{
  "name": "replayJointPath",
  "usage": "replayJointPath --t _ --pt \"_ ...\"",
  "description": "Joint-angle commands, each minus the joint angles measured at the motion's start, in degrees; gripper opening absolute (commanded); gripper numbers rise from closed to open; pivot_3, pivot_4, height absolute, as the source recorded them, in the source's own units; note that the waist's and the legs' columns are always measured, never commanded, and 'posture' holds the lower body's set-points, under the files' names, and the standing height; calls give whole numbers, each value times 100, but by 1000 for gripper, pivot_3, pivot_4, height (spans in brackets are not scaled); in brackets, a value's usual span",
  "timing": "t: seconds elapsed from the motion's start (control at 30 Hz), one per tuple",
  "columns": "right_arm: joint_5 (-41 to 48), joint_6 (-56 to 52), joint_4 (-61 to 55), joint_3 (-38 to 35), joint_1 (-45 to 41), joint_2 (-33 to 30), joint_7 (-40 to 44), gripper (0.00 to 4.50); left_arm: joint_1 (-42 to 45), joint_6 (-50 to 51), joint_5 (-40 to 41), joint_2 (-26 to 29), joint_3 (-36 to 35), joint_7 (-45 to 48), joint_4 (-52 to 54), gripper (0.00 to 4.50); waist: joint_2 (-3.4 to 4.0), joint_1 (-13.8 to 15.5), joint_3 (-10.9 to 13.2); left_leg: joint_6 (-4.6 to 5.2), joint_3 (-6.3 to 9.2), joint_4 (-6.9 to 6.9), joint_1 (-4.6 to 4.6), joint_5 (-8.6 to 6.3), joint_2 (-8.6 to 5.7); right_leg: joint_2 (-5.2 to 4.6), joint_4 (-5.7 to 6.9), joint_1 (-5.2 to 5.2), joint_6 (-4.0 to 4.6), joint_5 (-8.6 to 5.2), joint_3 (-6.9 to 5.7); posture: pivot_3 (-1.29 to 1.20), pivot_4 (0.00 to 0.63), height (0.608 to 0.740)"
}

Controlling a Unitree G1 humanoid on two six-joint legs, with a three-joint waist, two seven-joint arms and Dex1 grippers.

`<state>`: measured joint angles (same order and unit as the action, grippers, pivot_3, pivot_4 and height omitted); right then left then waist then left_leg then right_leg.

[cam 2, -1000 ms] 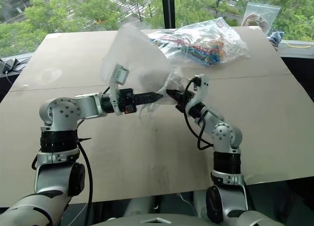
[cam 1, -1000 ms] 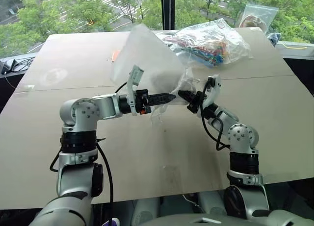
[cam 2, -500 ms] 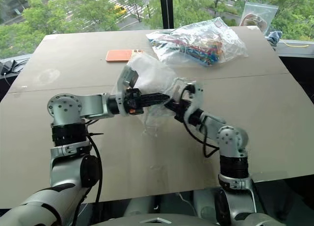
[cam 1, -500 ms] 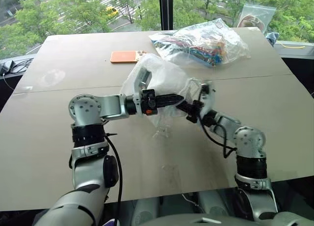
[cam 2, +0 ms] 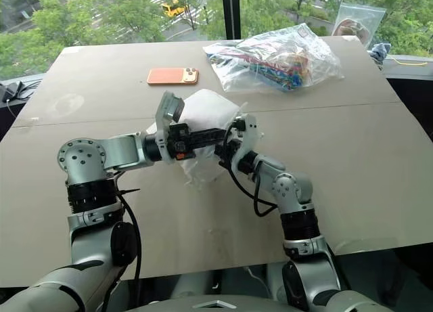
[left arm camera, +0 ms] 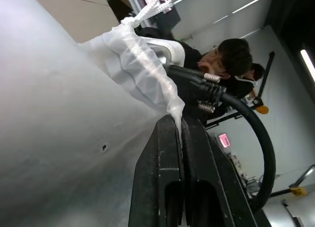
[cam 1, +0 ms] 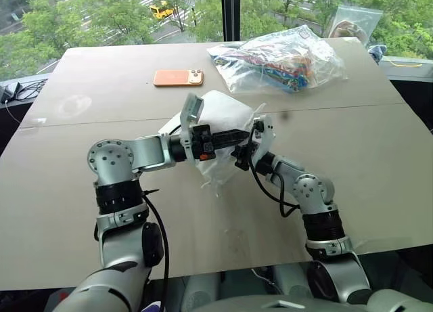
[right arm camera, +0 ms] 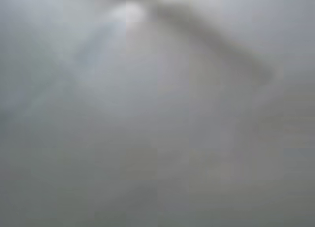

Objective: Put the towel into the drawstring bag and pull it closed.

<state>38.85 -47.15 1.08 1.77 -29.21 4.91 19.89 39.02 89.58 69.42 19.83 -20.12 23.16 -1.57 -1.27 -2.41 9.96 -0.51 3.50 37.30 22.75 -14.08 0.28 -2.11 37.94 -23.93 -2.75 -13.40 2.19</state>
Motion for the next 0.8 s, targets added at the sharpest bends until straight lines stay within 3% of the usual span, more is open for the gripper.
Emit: replayJointPath --t 0.03,0.07,0.1,0.13,0.27,0.4,0.5,0.67,0.8 --pt "-217 242 -546 -116 15 -376 0 2315 -216 -551 -476 330 496 362 413 0 0 26 0 -1 0 0 0 0 -2 0 -1 0 0 0 -1 0 150 740" --pt "-394 271 -747 32 115 -618 44 2547 -257 -896 -735 449 653 523 444 0 0 29 0 -1 1 0 1 0 -3 -1 -1 1 0 0 -3 0 150 740" --pt "-451 191 -1078 128 282 -899 122 3088 -278 -1263 -1036 641 870 785 417 0 0 31 0 -1 2 0 3 0 -3 -2 -3 0 0 0 -3 0 150 740" --pt "-426 77 -1380 147 439 -1133 187 3088 -282 -1556 -1286 824 1058 1037 360 0 0 32 0 -3 0 0 3 2 -4 -2 -4 0 0 0 -3 0 150 740" --pt "-442 -249 -2702 189 1047 -2319 493 4471 -180 -2641 -2137 1489 1759 2170 60 0 4 7 2 -1 -4 -13 2 1 -2 0 -8 -3 1 -2 0 0 150 740" --pt "-428 -407 -3404 150 1322 -2968 494 4471 -15 -3359 -2707 1834 2170 3003 -295 0 4 -11 3 11 -7 -14 -1 -6 0 4 -9 -4 0 -3 3 0 150 740" --pt "-1434 61 -3208 514 1203 -3300 168 4471 132 -3616 -2969 1945 2337 3424 -486 0 4 -2 3 12 -4 -11 0 -7 7 12 -7 -4 1 -3 1 0 150 740" --pt "-1870 389 -2540 611 671 -2492 -423 4471 190 -3805 -3232 1987 2496 3805 -484 0 3 -15 4 12 -12 -8 2 -7 5 10 -9 -4 -1 -3 9 0 150 740" --pt "-2234 480 -2181 643 448 -2316 -560 4471 111 -3828 -3316 2091 2482 3986 -392 0 3 22 4 12 -8 -9 11 -7 7 11 -8 -11 0 -3 4 0 150 740"
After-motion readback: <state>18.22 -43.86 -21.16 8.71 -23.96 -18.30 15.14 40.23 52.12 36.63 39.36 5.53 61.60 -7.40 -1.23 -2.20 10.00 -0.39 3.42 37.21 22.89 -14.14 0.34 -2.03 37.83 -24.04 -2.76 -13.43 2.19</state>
